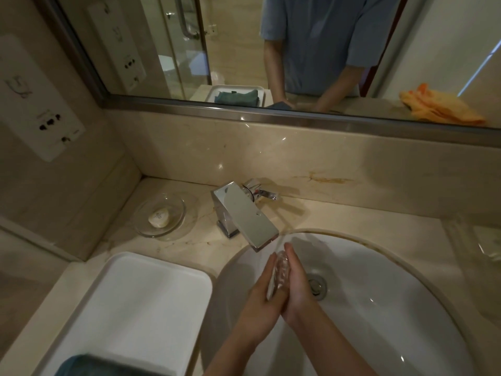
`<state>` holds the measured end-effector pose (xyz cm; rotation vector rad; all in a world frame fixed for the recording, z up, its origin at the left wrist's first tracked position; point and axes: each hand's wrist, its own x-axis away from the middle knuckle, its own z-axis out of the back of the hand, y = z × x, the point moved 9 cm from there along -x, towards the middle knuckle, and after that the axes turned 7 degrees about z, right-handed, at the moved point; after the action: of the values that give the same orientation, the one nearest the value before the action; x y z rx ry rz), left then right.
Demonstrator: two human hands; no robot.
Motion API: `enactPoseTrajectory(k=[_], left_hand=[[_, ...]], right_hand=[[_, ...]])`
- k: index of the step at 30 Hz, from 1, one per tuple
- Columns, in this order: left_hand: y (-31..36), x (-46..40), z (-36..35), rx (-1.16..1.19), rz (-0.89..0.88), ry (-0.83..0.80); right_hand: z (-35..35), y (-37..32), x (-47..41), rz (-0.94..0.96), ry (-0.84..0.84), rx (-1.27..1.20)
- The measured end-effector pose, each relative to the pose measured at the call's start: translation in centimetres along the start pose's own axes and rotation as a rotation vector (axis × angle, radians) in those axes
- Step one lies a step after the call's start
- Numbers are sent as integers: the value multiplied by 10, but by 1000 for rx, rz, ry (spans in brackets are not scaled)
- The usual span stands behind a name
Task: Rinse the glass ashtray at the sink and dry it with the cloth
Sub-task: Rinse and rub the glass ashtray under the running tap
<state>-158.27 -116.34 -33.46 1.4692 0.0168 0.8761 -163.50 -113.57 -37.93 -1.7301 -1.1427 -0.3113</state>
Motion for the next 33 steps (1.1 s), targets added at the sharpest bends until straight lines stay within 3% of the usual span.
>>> enactPoseTrajectory(k=[4,11,14,16,21,23,28,31,33], left_hand=[[-4,1,-7,52,46,-90],[13,-11,-13,-330,-90,-23],[7,-17,-11,-455,-20,58],[-10,-23,-2,-473,129,125],[-37,-28,22,52,369,266],[-39,-28,20,144,396,178],[-38,-28,30,467,387,195],[-45,-29,35,576,412,263],[-46,-30,40,662,385,320]], right_hand=[[11,2,-3,-5,50,-57],[4,-6,-8,73,-85,-391],[2,-5,-10,71,-114,-469],[-2,-2,-8,57,-149,-522],[-8,1,-4,53,-200,-534],[-12,1,-2,24,-239,-509],[-9,-5,-8,-52,-244,-379],[1,-12,-12,-66,-212,-104],[12,-31,-15,63,-168,386]])
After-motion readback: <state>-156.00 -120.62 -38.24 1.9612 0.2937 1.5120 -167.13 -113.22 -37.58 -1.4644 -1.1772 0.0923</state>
